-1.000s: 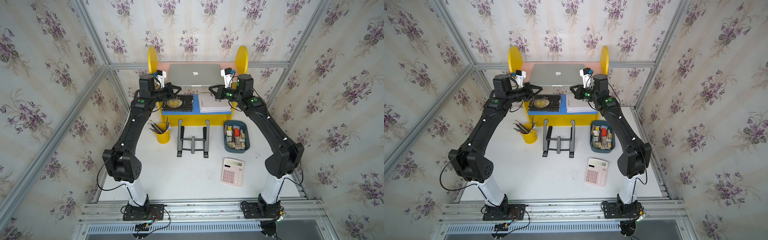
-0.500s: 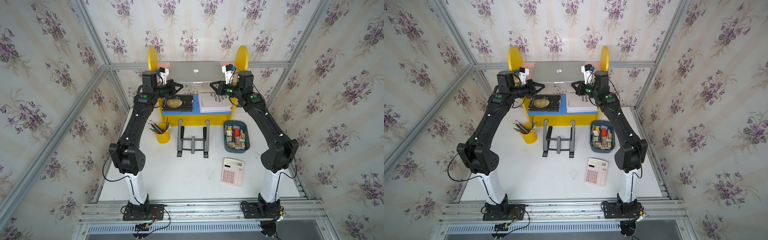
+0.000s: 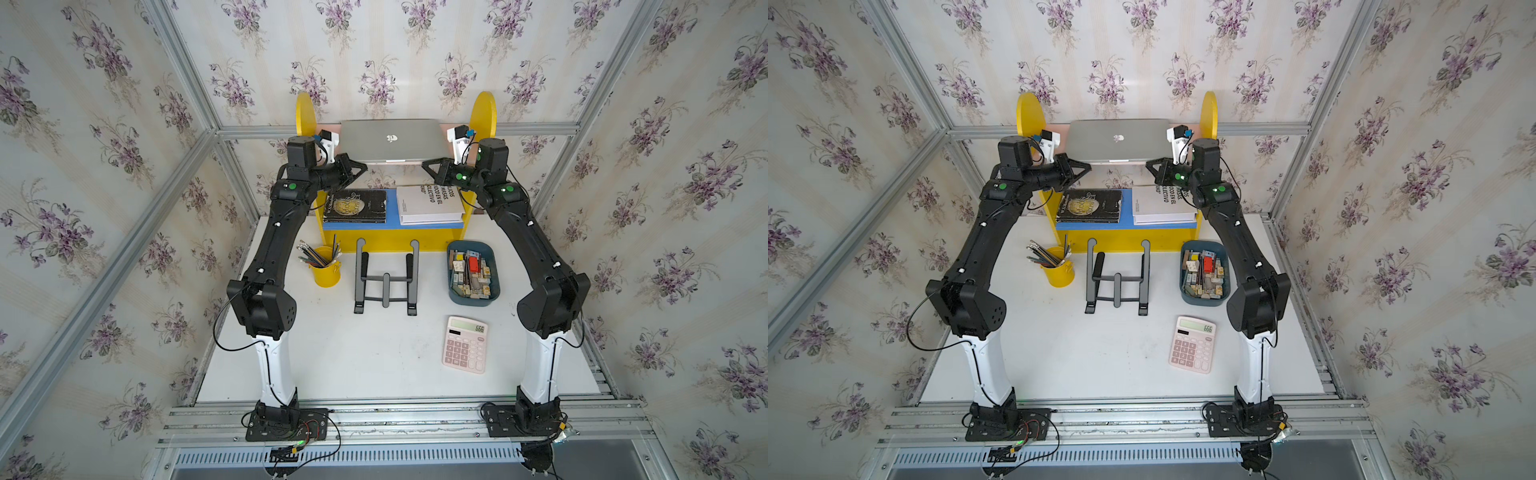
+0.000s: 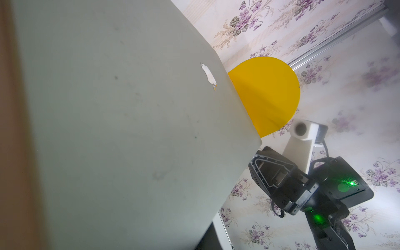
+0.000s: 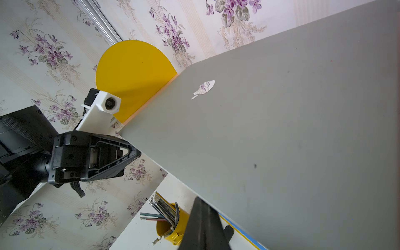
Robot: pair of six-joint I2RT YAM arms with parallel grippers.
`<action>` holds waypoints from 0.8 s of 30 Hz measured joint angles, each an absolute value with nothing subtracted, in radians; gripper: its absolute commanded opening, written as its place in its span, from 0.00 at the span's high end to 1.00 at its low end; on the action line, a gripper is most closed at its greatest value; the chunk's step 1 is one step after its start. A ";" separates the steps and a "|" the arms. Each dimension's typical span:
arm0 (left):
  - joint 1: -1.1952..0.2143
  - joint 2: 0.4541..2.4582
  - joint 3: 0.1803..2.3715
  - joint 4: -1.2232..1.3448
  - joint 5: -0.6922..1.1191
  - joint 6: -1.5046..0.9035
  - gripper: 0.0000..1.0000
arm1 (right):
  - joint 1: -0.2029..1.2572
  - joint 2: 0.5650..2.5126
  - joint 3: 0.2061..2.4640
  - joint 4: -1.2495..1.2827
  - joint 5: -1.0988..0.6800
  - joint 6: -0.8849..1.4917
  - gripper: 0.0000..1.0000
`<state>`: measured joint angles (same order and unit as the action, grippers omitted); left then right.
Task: Close the laptop lid and set it aside
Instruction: Place the laptop on the shelf.
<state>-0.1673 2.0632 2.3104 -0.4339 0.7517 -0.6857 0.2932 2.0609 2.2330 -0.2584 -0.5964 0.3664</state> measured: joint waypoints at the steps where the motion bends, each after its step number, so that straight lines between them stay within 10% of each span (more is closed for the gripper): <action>1: -0.167 2.067 2.317 -0.439 0.752 -0.686 1.00 | 0.292 2.062 2.234 -0.257 -0.599 0.367 0.99; 24: -0.157 2.137 2.421 -0.469 0.786 -0.709 1.00 | 0.273 2.083 2.242 -0.213 -0.645 0.393 1.00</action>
